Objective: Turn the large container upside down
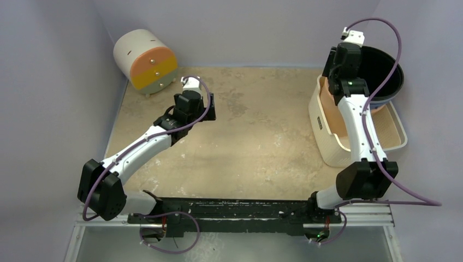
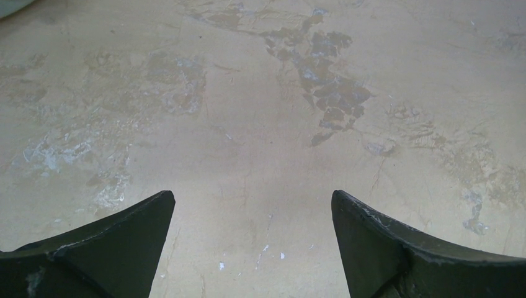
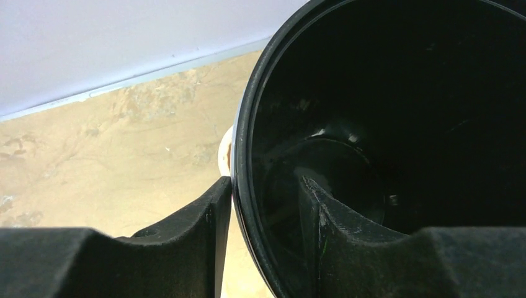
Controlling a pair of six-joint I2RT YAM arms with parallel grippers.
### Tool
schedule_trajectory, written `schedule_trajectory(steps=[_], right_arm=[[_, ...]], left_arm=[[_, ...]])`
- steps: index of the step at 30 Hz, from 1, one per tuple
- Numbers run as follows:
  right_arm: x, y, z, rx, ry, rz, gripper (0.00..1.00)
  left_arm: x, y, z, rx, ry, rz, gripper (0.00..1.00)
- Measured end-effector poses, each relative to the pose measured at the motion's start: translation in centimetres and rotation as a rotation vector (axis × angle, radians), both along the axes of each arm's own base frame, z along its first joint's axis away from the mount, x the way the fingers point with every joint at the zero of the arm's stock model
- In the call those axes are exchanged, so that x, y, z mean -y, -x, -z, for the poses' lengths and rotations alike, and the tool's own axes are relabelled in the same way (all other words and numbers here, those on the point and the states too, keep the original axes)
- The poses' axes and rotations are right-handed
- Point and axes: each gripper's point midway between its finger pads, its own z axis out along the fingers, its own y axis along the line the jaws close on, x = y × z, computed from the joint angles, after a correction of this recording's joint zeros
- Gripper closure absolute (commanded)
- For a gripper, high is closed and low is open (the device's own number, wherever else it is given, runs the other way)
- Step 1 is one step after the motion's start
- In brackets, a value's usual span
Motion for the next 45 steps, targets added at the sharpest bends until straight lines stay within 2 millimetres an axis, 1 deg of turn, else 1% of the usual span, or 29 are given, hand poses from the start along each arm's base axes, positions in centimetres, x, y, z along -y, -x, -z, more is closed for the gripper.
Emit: schedule_trajectory(steps=[5,8,12,17,27,32,34,37,40,42,45], right_arm=[[0.1,0.1,-0.2,0.022,-0.021,-0.02,0.55],[0.2,0.3,-0.6,0.032,-0.029,-0.025,0.51],[0.3,0.7,-1.4,0.052,-0.031,-0.027,0.48],[0.9,1.0,-2.3,0.076,-0.028,-0.014,0.48],[0.7,0.9,-2.3,0.078,-0.039,-0.026,0.48],[0.4,0.3,-1.9,0.079,-0.052,-0.05,0.47],[0.3,-0.1,-1.5,0.075,-0.055,-0.056,0.51],[0.2,-0.5,-0.4,0.055,-0.066,-0.061,0.6],[0.0,-0.6,-0.1,0.056,-0.075,-0.068,0.62],[-0.1,-0.7,-0.2,0.06,-0.077,-0.071,0.61],[0.0,-0.7,-0.2,0.062,-0.077,-0.07,0.52]], left_arm=[[0.0,0.2,0.3,-0.008,-0.006,0.001,0.06],[0.0,0.2,0.4,-0.009,-0.007,0.003,0.06],[0.2,0.3,0.4,-0.009,-0.007,0.007,0.06],[0.2,0.3,0.4,-0.009,-0.007,0.008,0.06],[0.4,0.4,0.5,-0.012,-0.01,0.013,0.06],[0.4,0.4,0.5,-0.012,-0.011,0.012,0.06],[0.4,0.4,0.6,-0.012,-0.012,0.012,0.06],[0.3,0.4,0.7,-0.014,-0.014,0.011,0.06],[0.3,0.4,0.7,-0.014,-0.016,0.008,0.06],[0.4,0.4,0.7,-0.013,-0.017,0.008,0.06],[0.4,0.4,0.7,-0.013,-0.017,0.01,0.06]])
